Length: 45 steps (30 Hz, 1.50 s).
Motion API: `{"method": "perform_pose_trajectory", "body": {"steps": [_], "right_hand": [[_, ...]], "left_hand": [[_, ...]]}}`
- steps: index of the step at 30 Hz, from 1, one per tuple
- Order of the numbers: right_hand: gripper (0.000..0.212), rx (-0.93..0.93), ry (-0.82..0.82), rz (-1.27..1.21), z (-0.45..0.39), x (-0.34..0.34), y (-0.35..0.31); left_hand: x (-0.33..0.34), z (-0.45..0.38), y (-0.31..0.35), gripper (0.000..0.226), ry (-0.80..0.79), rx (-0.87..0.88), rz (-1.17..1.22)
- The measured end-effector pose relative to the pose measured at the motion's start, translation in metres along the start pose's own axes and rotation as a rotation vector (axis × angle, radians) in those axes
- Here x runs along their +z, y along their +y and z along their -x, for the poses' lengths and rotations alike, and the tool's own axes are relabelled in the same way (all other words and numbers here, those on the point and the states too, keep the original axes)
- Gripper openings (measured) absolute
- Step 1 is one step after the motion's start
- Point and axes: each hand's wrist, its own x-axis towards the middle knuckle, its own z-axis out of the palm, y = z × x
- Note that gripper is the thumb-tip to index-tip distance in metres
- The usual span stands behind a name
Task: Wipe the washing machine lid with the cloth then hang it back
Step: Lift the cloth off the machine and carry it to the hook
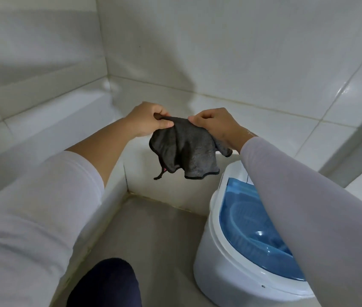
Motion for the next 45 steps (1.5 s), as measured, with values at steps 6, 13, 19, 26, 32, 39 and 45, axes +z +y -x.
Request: {"method": "perform_pose_trajectory", "body": {"steps": [6,13,19,26,32,39,45], "right_hand": [[0.009,-0.011,-0.04,-0.036,-0.047,-0.022,-0.052],[0.014,0.002,-0.057,-0.143,-0.067,-0.075,-0.176],[0.024,-0.047,-0.038,-0.191,-0.076,-0.124,-0.293],[0.023,-0.216,0.147,-0.023,-0.105,-0.165,-0.401],[0.032,-0.305,0.398,0.265,-0.135,-0.18,-0.449],[0.029,-0.233,0.491,0.268,-0.166,-0.184,-0.468],[0.033,-0.228,0.492,0.409,-0.169,-0.178,-0.468]], "left_hand": [[-0.057,-0.04,0.031,0.023,0.033,-0.081,0.082],[-0.169,-0.055,0.115,0.02,0.04,-0.12,0.121],[-0.277,-0.061,0.192,0.016,0.081,-0.116,0.177],[-0.379,-0.081,0.254,0.009,0.171,-0.054,0.24],[-0.41,-0.121,0.288,0.017,0.329,0.125,0.101],[-0.414,-0.159,0.297,0.03,0.484,0.149,0.043],[-0.402,-0.171,0.301,0.031,0.537,0.082,0.044]]}}
